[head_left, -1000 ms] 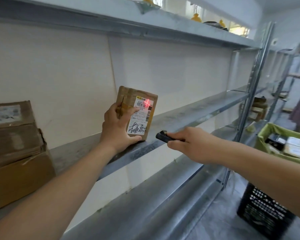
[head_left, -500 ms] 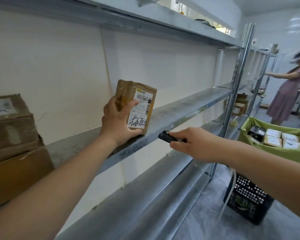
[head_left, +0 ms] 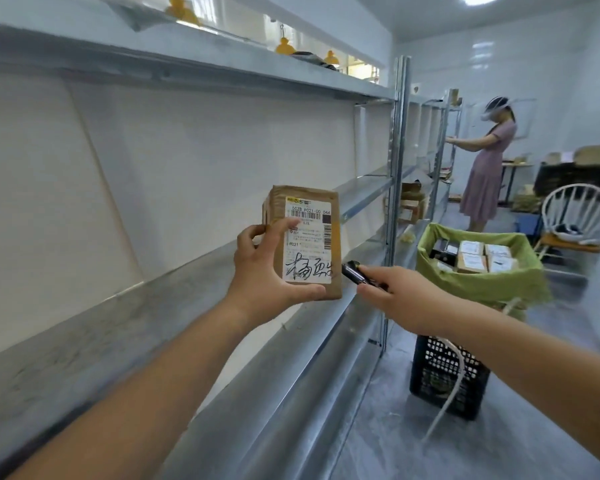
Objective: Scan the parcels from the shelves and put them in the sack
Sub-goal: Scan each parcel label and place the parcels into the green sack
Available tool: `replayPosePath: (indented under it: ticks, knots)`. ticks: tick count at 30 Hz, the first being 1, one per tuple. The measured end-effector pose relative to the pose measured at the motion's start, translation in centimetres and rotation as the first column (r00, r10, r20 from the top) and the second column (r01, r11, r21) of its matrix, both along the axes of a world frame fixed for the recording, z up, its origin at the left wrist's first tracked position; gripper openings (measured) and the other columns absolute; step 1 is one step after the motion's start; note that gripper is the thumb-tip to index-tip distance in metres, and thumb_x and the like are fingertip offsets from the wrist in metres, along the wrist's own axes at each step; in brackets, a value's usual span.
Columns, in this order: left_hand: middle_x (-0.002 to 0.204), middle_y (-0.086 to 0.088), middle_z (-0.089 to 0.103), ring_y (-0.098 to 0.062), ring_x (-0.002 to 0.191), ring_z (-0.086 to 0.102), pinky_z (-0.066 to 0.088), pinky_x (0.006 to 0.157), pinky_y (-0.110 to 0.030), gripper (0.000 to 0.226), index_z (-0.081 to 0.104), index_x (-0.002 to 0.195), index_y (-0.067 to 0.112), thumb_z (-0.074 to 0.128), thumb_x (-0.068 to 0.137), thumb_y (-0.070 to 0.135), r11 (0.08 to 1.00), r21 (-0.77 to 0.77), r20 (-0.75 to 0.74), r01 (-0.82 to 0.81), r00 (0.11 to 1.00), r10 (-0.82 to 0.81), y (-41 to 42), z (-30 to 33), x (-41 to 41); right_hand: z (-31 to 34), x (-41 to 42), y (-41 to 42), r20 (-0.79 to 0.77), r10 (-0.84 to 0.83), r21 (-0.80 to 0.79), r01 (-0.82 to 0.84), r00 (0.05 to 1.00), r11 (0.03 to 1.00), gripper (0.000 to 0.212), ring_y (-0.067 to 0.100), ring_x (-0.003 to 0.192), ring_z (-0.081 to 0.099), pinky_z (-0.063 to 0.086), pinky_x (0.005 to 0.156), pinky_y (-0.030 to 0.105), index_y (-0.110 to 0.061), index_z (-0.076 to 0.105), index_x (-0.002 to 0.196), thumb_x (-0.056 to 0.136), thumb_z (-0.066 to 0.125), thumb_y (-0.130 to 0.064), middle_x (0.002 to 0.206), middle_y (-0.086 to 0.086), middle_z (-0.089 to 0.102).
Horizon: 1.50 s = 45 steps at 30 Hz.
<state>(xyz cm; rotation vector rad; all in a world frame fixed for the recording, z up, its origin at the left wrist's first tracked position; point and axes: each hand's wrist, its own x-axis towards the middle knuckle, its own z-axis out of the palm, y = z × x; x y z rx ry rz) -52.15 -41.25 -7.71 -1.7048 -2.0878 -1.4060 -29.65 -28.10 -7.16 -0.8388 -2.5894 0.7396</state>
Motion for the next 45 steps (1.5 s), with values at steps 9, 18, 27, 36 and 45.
replayPosePath:
  ticks: [9, 18, 27, 36, 45]
  knots:
    - [0.139, 0.010, 0.026, -0.016, 0.133, 0.042, 0.043, 0.115, -0.033, 0.104, 0.041, 0.132, 0.069, 0.096, 0.044, 0.054, 0.974, -0.029, 0.236, 0.226, 0.948, -0.213, 13.5, -6.6, 10.8, -4.1, 11.7, 11.7, 0.075, -0.121, -0.104, 0.128, 0.990, 0.986, 0.036, 0.004, 0.051, 0.054, 0.041, 0.046, 0.022, -0.040, 0.060, 0.136, 0.102, 0.056, -0.046, 0.083, 0.002, 0.075]
    - [0.138, 0.013, 0.027, 0.000, 0.125, 0.041, 0.039, 0.089, -0.002, 0.106, 0.042, 0.132, 0.071, 0.095, 0.041, 0.061, 0.931, -0.072, 0.375, 0.359, 0.874, -0.308, 27.8, -11.7, 20.8, -8.9, 22.8, 23.3, 0.107, -0.301, -0.146, 0.314, 0.948, 0.938, 0.058, -0.008, 0.061, 0.062, 0.041, 0.045, 0.013, -0.037, 0.053, 0.149, 0.096, 0.063, -0.057, 0.082, -0.014, 0.072]
    - [0.134, 0.028, 0.024, 0.002, 0.121, 0.045, 0.040, 0.092, -0.011, 0.109, 0.043, 0.133, 0.070, 0.096, 0.038, 0.063, 0.897, -0.186, 0.516, 0.401, 0.817, -0.258, 37.2, -17.0, 23.7, -12.6, 26.5, 32.4, 0.198, -0.291, -0.186, 0.328, 0.936, 0.926, 0.056, -0.008, 0.068, 0.056, 0.036, 0.055, 0.009, -0.035, 0.052, 0.151, 0.098, 0.064, -0.050, 0.099, -0.021, 0.063]
    - [0.141, 0.009, 0.030, -0.011, 0.125, 0.047, 0.046, 0.113, -0.041, 0.108, 0.043, 0.135, 0.064, 0.100, 0.044, 0.049, 0.850, -0.250, 0.621, 0.464, 0.750, -0.227, 52.1, -20.0, 17.9, -15.5, 22.0, 45.7, 0.229, -0.361, -0.253, 0.413, 0.904, 0.875, 0.052, -0.007, 0.072, 0.060, 0.040, 0.057, 0.008, -0.038, 0.053, 0.148, 0.099, 0.063, -0.051, 0.095, -0.024, 0.063]
    - [0.142, 0.006, 0.028, -0.001, 0.116, 0.043, 0.036, 0.110, -0.029, 0.097, 0.041, 0.123, 0.074, 0.103, 0.059, 0.034, 0.788, -0.279, 0.635, 0.548, 0.721, -0.277, 68.9, -20.6, 10.1, -14.9, 14.8, 59.9, 0.247, -0.460, -0.276, 0.517, 0.853, 0.810, 0.047, -0.001, 0.062, 0.058, 0.043, 0.056, 0.014, -0.038, 0.057, 0.144, 0.099, 0.062, -0.049, 0.068, -0.022, 0.065]
